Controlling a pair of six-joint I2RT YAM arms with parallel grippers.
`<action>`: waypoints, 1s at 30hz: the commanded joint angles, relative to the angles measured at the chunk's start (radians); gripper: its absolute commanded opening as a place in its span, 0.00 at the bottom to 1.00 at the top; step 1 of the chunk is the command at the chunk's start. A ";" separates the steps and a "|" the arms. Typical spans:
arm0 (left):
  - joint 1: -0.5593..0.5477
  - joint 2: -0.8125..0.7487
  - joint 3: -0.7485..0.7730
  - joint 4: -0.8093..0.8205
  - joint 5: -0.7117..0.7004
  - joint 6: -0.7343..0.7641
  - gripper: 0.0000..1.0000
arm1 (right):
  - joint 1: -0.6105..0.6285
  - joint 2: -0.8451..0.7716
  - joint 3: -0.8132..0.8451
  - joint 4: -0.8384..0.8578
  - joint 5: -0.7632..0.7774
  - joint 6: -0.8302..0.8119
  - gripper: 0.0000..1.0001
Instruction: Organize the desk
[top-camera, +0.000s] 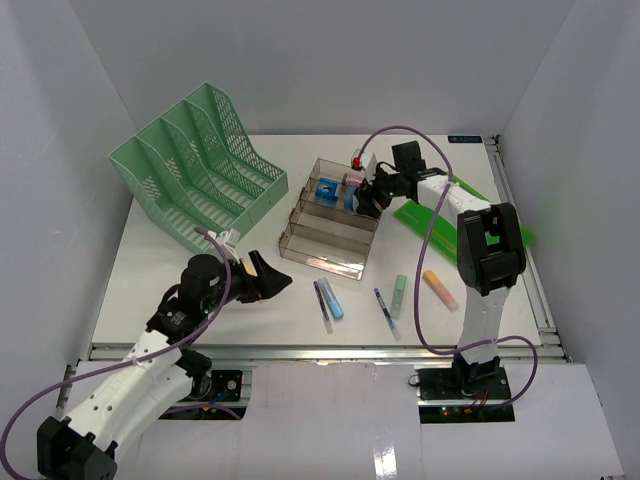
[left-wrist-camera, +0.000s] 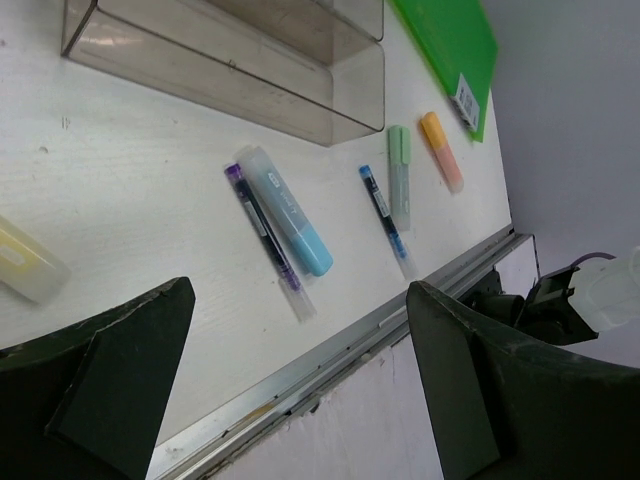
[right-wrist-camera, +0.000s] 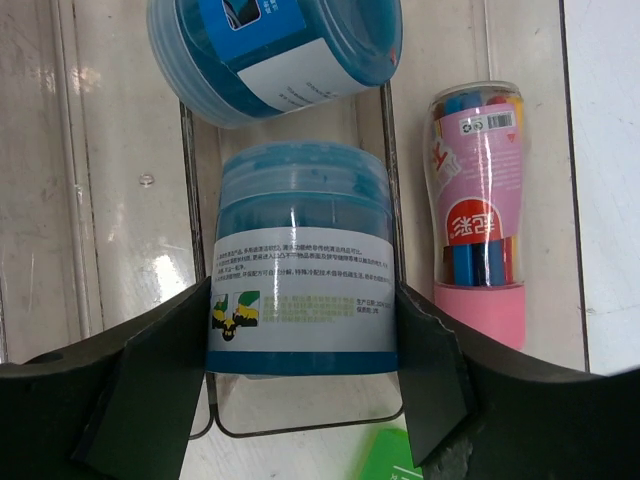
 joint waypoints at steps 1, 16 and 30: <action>0.003 0.010 -0.039 0.059 0.033 -0.068 0.98 | 0.006 -0.057 0.023 0.044 -0.015 0.022 0.86; -0.112 0.278 -0.019 0.192 0.074 -0.202 0.77 | -0.074 -0.587 -0.289 -0.139 -0.318 0.157 0.90; -0.505 0.784 0.416 -0.163 -0.439 -0.337 0.52 | -0.435 -1.041 -0.813 0.065 -0.503 0.276 0.90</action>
